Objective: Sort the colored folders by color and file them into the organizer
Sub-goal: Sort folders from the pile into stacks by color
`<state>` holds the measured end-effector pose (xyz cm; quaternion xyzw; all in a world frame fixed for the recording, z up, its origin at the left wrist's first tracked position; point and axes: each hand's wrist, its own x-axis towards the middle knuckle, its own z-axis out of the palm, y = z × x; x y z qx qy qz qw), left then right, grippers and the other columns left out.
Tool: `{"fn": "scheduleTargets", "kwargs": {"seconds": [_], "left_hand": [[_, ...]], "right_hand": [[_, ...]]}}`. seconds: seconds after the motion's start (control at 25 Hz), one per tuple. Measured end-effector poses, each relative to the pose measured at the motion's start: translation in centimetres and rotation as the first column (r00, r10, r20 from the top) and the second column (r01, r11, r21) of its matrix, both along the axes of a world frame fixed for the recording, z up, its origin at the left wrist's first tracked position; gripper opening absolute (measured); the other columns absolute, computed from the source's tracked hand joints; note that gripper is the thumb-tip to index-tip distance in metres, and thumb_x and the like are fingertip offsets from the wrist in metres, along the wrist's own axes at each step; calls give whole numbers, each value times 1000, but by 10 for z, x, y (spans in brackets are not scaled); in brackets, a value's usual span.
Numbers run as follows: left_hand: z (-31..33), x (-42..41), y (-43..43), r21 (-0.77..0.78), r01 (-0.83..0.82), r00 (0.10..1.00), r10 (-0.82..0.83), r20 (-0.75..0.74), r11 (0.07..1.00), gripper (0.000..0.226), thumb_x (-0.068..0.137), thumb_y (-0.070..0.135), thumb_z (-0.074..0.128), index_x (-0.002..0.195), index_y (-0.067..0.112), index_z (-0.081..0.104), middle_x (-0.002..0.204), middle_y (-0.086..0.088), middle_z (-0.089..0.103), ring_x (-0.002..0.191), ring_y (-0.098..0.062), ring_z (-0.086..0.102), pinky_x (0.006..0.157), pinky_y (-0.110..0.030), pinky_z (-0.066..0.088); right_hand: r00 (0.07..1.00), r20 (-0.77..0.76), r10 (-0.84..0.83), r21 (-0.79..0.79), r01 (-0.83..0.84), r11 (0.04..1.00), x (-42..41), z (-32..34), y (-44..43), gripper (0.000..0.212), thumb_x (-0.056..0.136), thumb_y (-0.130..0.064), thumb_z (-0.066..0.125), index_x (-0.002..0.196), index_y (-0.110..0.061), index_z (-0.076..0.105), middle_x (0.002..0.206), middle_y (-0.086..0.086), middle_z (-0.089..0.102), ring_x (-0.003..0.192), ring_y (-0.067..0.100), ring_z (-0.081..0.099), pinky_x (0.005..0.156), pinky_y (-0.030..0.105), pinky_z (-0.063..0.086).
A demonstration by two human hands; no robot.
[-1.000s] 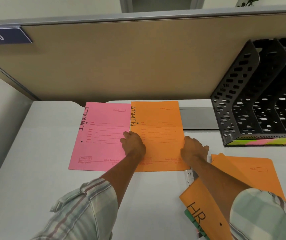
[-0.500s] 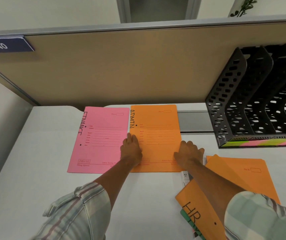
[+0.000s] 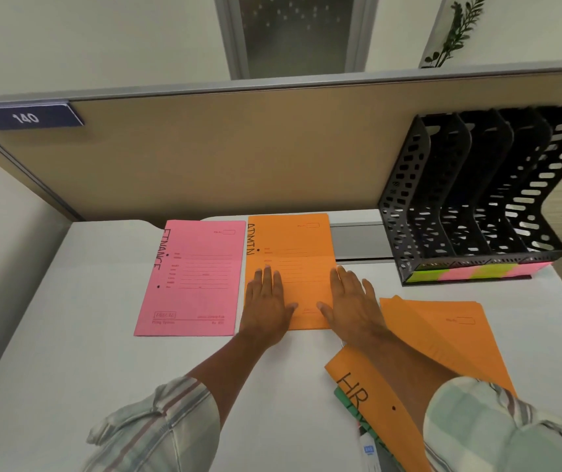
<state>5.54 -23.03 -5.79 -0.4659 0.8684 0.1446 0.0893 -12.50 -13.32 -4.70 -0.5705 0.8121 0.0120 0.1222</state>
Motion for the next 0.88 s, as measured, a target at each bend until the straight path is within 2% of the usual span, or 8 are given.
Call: {"fn": "scheduleTargets", "kwargs": {"seconds": [0.2,0.44,0.56,0.68,0.88], "left_hand": [[19,-3,50,-23,45,999,-44,10,999,87,109,62,30,169,7,-1,177,-18,-7,163,-39,-7,133,-53,1],[31,-5,110,25,24,998,-22,-60,999,86,109,60,32,169,8,1,177,-17,-5,164,-38,-6,132,-53,3],[32,-5,141,79,-13,994,22,-112,997,85,108,62,31,169,10,4,177,-16,-2,164,-37,-5,132,-52,2],[29,-5,170,119,-45,990,61,-130,992,84,108,63,32,169,11,9,177,-15,6,164,-37,2,133,-52,9],[22,-8,203,269,-210,953,258,-157,940,82,107,60,40,167,11,17,175,-12,18,163,-37,13,129,-55,19]], "right_hand": [[1000,-1,-2,-20,2,1000,-1,19,50,82,104,-60,34,165,-12,7,173,10,8,159,28,9,127,51,10],[996,41,-76,-15,77,997,-18,20,128,82,102,-57,40,164,-12,11,172,9,13,158,27,13,126,52,14],[993,61,-106,-5,106,994,-23,12,169,83,102,-60,39,163,-11,14,171,10,16,157,27,16,126,52,15],[990,84,-114,0,114,993,-26,2,209,82,101,-62,36,163,-13,15,171,8,18,157,25,18,125,51,19],[986,122,-115,50,109,993,-25,-11,261,86,99,-69,26,163,-12,15,171,9,18,156,25,18,125,50,21]]}}
